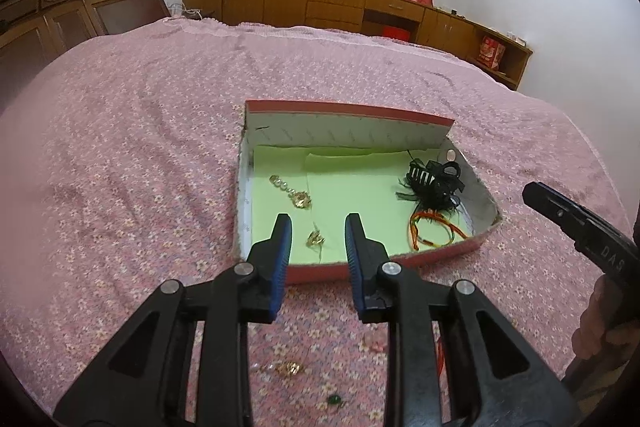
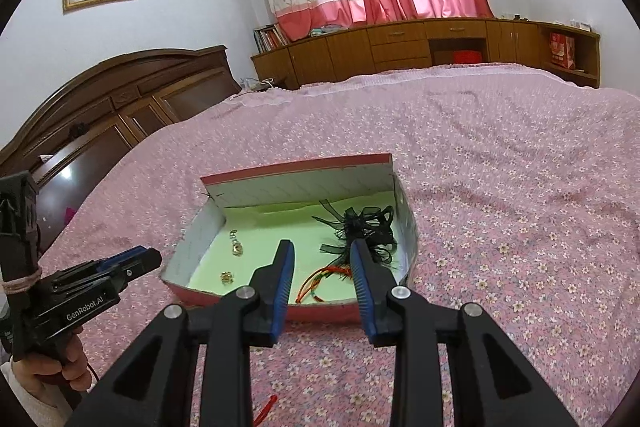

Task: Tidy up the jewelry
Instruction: 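Withdraw both tools from the box toward the remaining jewelry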

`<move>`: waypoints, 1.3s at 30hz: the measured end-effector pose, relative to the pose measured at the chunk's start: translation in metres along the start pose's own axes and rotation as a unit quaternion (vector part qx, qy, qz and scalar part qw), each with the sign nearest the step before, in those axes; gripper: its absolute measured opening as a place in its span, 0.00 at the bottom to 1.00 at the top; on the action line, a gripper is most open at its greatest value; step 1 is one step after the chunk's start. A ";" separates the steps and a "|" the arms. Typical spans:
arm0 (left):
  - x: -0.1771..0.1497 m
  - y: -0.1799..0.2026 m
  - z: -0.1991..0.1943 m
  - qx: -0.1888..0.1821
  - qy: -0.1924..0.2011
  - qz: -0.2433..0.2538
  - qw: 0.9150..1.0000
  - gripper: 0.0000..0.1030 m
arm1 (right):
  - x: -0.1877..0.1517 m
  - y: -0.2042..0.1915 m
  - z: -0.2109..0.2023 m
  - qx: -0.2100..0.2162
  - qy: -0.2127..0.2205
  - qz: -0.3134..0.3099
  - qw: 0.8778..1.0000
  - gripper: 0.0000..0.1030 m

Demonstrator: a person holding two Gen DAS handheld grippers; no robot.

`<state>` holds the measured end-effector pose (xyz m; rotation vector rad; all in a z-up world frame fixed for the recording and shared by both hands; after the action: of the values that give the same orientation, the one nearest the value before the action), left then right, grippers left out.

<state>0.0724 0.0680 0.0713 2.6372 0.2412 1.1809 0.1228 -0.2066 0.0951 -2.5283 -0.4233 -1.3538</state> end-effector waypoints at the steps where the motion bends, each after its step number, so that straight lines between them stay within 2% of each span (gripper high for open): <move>1: -0.001 -0.001 -0.001 0.001 -0.001 0.000 1.000 0.19 | -0.001 -0.001 -0.001 0.002 0.000 0.001 1.000 0.31; 12: -0.018 -0.028 -0.005 0.020 -0.027 -0.018 0.999 0.20 | -0.018 -0.010 -0.002 0.015 -0.022 0.002 1.000 0.31; 19: -0.039 -0.042 0.004 0.027 -0.065 -0.031 0.997 0.21 | -0.029 -0.017 0.007 0.023 -0.044 0.000 0.999 0.31; 29: -0.067 -0.039 0.011 0.015 -0.103 -0.040 0.994 0.21 | -0.040 -0.027 0.019 0.034 -0.069 -0.003 0.997 0.31; 39: -0.089 -0.027 0.025 0.016 -0.127 -0.025 0.991 0.22 | -0.047 -0.031 0.028 0.039 -0.087 -0.004 0.995 0.31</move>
<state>0.0312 0.0684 -0.0153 2.7569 0.2791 0.8200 0.1078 -0.1752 0.0426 -2.5906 -0.5092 -1.1005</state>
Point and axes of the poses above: each gripper's, at about its wrist camera, not at the fingertips, and z roughly the way its jaws point, y to its right, x to its top, the point moved 1 cm from there along z, roughly the way its jaws point, and after that the axes turned 12 degrees about -z, right-handed, at the moved point
